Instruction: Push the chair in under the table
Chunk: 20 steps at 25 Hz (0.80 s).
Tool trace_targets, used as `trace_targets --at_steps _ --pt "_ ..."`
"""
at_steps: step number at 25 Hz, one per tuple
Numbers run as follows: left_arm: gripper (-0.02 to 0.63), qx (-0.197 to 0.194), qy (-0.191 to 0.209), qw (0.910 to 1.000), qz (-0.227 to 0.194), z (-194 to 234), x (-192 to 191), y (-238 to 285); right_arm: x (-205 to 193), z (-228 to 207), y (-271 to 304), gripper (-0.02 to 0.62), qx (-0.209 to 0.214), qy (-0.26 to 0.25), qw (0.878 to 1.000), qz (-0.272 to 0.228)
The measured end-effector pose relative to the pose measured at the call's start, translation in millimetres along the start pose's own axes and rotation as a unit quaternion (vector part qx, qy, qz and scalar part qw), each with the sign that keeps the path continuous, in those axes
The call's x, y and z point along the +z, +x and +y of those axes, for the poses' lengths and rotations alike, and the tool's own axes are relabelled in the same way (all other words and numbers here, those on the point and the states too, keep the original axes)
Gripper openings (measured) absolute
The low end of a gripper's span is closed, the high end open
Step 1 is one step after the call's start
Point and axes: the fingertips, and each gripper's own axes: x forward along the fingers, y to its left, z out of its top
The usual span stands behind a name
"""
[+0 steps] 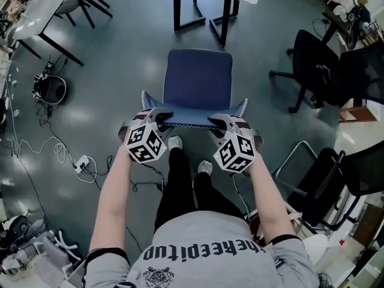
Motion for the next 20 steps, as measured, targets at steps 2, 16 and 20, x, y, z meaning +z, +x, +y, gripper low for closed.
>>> trace_targets --at_steps 2,16,20 --pt "0.12 0.002 0.002 1.0 -0.001 7.6 -1.3 1.5 1.7 -6.3 4.0 0.086 -0.003 0.001 1.0 0.0" --pt "0.12 -0.01 0.02 0.9997 -0.013 76.3 -13.7 12.5 21.1 -59.6 40.2 0.086 -0.02 0.017 1.0 0.007" --pt "0.12 -0.017 0.026 0.9994 -0.017 97.7 -18.9 15.1 28.2 -75.4 52.4 0.086 -0.026 0.022 0.999 0.009"
